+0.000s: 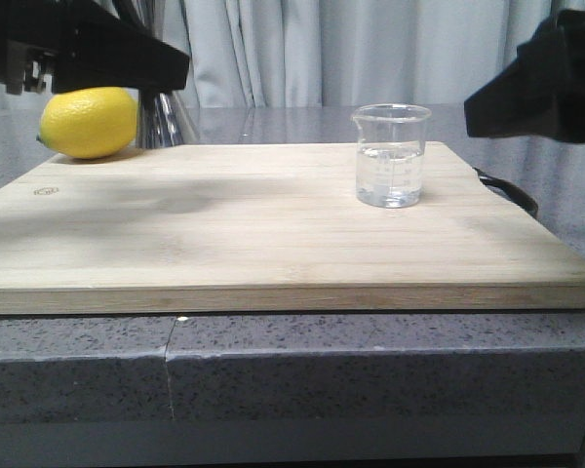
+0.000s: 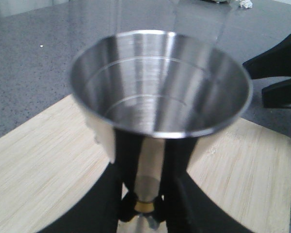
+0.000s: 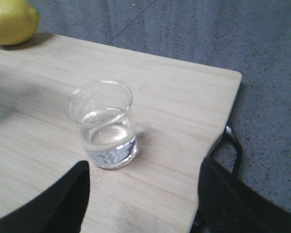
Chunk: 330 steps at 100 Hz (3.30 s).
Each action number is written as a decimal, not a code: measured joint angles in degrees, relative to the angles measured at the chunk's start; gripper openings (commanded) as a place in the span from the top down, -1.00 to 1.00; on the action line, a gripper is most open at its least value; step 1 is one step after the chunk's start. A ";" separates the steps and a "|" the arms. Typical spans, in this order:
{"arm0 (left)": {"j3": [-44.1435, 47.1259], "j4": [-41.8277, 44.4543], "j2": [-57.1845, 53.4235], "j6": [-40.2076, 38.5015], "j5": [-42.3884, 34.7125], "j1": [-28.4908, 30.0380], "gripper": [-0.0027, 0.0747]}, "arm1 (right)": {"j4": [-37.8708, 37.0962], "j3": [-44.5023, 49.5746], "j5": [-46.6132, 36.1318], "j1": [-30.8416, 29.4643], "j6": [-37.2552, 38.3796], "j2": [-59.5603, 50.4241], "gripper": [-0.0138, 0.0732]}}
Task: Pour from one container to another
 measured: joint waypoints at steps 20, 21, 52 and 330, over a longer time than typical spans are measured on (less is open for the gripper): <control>0.00 0.21 -0.61 -0.21 0.10 0.00 0.98 | 0.00 1.50 -4.32 2.19 0.30 0.14 -0.31; 0.00 0.21 -0.61 -0.21 0.10 0.00 0.98 | 0.00 1.61 -4.75 2.41 0.30 0.29 -0.31; 0.00 0.21 -0.61 -0.21 0.10 0.00 0.98 | -0.13 1.76 -15.41 3.92 0.30 8.84 -0.31; 0.00 6.03 -0.61 -3.84 0.44 0.00 0.98 | -16.25 -18.03 -25.65 4.09 -0.11 23.54 0.10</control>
